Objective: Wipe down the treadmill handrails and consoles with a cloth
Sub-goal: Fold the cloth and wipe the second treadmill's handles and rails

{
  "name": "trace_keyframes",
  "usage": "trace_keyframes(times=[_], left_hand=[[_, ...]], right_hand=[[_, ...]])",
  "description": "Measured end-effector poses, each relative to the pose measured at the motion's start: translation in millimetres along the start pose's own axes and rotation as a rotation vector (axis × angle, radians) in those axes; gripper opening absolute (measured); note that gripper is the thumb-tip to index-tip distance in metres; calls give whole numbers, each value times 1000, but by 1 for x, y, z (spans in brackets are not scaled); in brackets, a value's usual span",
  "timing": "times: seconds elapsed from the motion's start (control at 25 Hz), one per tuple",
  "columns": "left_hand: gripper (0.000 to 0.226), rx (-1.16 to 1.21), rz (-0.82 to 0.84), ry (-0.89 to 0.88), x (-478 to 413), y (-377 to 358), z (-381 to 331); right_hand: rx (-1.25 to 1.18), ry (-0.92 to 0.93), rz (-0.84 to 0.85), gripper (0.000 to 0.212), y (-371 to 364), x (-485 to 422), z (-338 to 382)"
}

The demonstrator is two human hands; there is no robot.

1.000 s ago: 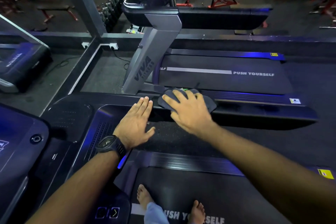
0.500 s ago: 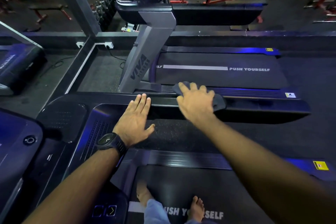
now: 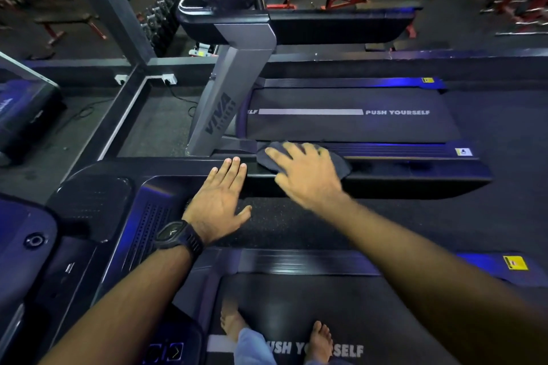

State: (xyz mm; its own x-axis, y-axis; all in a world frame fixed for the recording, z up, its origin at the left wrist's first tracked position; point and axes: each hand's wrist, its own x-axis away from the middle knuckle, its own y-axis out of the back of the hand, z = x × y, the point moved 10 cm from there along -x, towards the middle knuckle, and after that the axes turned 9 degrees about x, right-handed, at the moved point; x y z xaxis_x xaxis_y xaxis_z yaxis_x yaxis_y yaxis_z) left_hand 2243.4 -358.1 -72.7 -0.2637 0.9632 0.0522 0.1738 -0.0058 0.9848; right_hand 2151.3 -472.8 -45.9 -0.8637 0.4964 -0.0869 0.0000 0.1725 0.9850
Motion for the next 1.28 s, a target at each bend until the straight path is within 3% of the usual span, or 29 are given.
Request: trace_keyframes(times=[0.08, 0.16, 0.24, 0.32, 0.44, 0.48, 0.56, 0.64, 0.76, 0.8, 0.88, 0.96, 1.08, 1.12, 1.2, 1.28], left_hand=[[88, 2, 2, 3, -1, -2, -3], [89, -3, 0, 11, 0, -3, -5], [90, -12, -16, 8, -2, -2, -7], [91, -23, -4, -3, -4, -3, -9], [91, -35, -7, 0, -5, -5, -7], [91, -42, -12, 4, -5, -6, -7], [91, -53, -19, -1, -6, -5, -12], [91, -56, -18, -18, -9, -5, -17], [90, -49, -8, -23, -9, -8, -21], [90, -49, -14, -18, -9, -9, -22], [91, -46, -16, -21, -9, -9, -25], [90, -42, -14, -40, -11, -8, -30], [90, -35, -5, -46, -11, -10, -33], [91, -37, -9, -42, -11, -10, -34], [91, -39, -18, -43, -12, -8, -39], [91, -43, -10, -55, -15, -7, -44]], right_hand=[[-55, -190, 85, 52, 1, -12, -54], [-35, -366, 136, 53, -6, -5, -62], [42, -146, 10, 57, 0, 9, -9], [67, 49, -35, 58, -1, 15, -9], [-39, -301, 89, 56, -1, 2, -71], [-5, -315, 58, 57, -5, 3, -61], [85, -69, -40, 61, -5, 21, -7], [89, 74, -42, 61, -7, 22, -22], [-48, -381, 104, 56, -3, 11, -88], [-19, -402, 78, 56, -5, 12, -76], [48, -166, 4, 60, -1, 25, -18], [34, 7, -30, 61, 1, 27, -25], [-69, -412, 103, 56, -4, 20, -98], [-38, -441, 90, 56, -8, 20, -91], [33, -202, 15, 58, -3, 26, -41], [39, -25, -16, 58, -3, 26, -45]])
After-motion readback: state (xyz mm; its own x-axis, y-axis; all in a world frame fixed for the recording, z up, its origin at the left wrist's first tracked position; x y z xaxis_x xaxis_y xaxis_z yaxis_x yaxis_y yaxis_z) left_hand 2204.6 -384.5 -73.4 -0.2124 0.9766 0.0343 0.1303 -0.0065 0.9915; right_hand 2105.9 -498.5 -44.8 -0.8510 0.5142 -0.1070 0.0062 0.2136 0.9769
